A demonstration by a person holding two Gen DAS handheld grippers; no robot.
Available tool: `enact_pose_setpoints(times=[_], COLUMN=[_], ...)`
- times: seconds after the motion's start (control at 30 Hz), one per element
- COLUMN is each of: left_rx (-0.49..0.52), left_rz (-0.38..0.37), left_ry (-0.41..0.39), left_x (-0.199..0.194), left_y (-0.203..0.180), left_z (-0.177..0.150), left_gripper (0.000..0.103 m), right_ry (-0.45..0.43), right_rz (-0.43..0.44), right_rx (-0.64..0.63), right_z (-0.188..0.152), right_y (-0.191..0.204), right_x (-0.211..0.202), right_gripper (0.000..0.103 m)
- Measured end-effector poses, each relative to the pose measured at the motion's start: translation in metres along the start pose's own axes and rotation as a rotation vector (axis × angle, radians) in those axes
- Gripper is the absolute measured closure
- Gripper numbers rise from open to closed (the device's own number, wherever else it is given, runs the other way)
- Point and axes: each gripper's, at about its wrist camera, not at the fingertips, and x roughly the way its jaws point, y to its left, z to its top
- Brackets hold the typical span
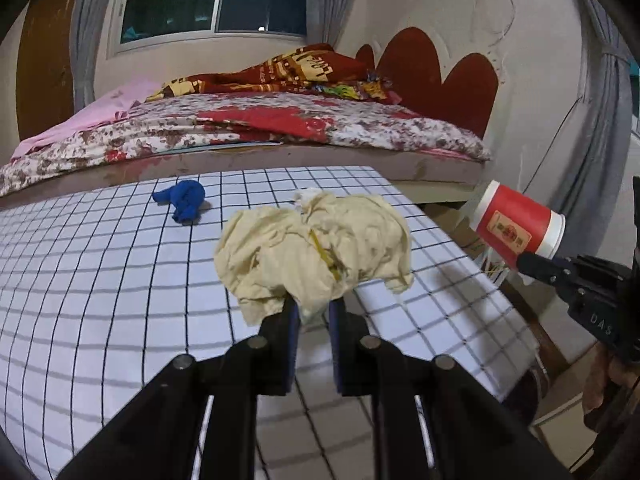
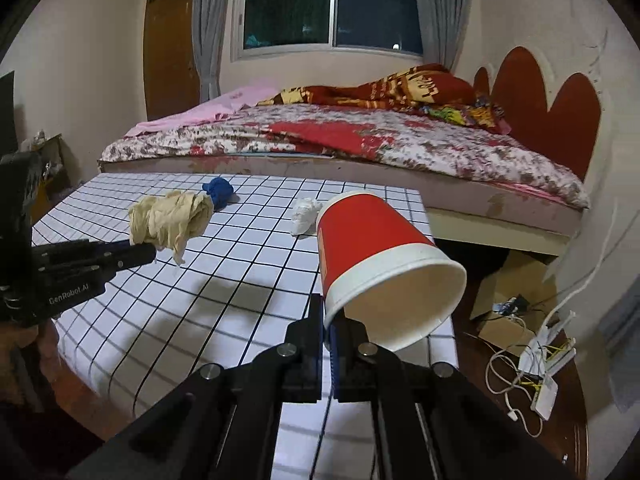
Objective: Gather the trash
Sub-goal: 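Lift the beige cloth and red cup and carry them toward the bin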
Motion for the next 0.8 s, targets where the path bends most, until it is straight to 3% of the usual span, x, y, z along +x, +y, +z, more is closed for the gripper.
enact_pose_setpoints(times=[0.13, 0.3, 0.8], left_rx=[0.014, 0.053, 0.181], left_rz=[0.001, -0.015, -0.17], left_ry=[-0.019, -0.022, -0.003], left_x=[-0.026, -0.044, -0.032], left_y=[-0.017, -0.048, -0.155], left_z=[-0.01, -0.023, -0.039], left_gripper=[0.088, 0.088, 0.088], right_ry=[-0.037, -0.074, -0.067], right_rz=[-0.01, -0.083, -0.236], right_rx=[0.007, -0.014, 0.047], right_z=[-0.009, -0.028, -0.083], right_y=[-0.003, -0.007, -0.065], right_x=[-0.035, -0.07, -0.131], right_gripper=[0.1, 0.1, 0.1])
